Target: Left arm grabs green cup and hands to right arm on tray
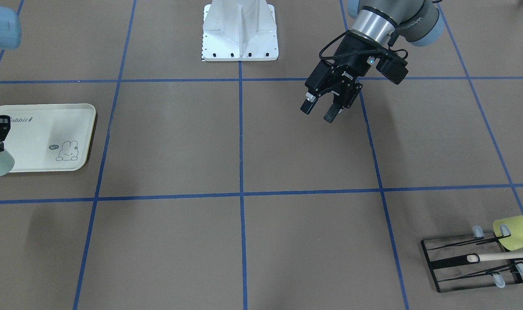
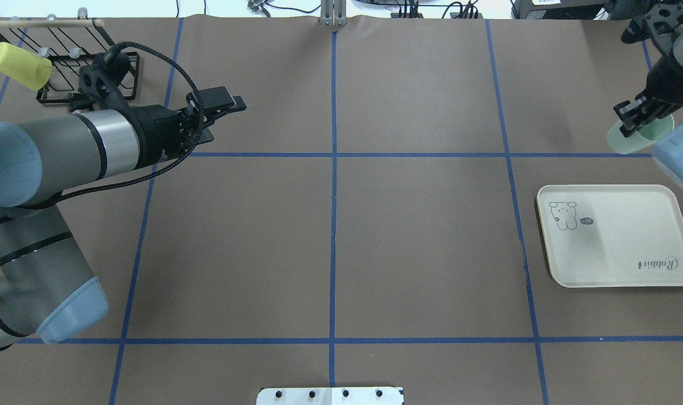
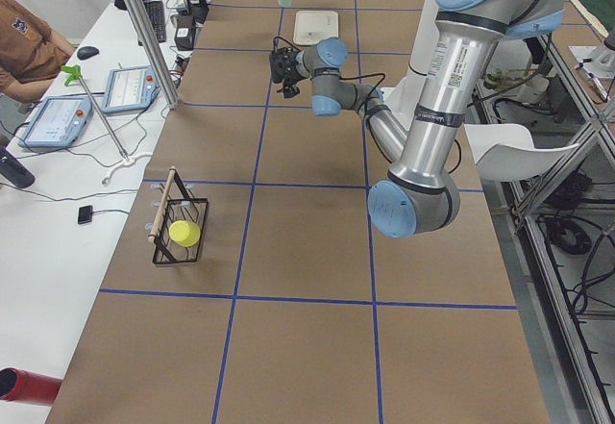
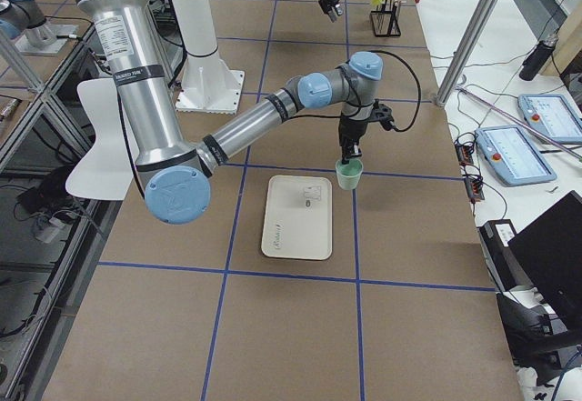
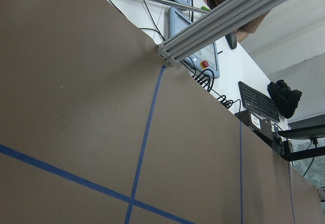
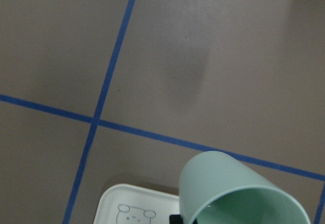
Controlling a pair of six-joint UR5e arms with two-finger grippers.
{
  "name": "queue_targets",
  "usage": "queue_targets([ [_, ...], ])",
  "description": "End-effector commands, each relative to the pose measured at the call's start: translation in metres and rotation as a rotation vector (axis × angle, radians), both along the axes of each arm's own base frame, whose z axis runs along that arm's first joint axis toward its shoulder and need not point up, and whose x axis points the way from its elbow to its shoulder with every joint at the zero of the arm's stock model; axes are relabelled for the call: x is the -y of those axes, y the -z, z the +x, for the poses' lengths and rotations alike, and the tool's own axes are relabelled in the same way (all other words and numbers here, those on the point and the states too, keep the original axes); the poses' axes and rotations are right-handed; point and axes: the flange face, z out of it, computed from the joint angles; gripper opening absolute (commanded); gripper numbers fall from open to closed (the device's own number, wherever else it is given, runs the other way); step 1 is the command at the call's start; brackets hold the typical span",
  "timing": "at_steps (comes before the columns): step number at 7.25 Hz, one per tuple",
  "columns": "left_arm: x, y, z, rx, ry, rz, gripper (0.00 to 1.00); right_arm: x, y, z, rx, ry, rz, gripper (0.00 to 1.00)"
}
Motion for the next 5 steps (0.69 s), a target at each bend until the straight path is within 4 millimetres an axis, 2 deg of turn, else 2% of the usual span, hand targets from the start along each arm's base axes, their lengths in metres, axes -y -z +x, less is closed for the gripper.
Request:
queue_targets([
  [1,0.0,-0.007,-0.002,0.01,-0.003,-0.007,1.0,-0.04,-0.049,-0.026,-0.023,0.082,-0.082,0.0],
  [3,0.0,-0.011,-0.002,0.018,-0.003,-0.009,1.0,-0.061,-0.077,-0.036,-0.04,0.119,-0.115,0.0],
  [4,0.001,-0.017,-0.003,0.082,-0.009,0.05,1.0,-0.066,-0.086,-0.04,-0.037,0.131,-0.108,0.0],
  [5,0.0,-0.048,-0.011,0.192,-0.019,0.1,1.0,-0.068,-0.093,-0.047,-0.038,0.143,-0.108,0.0],
])
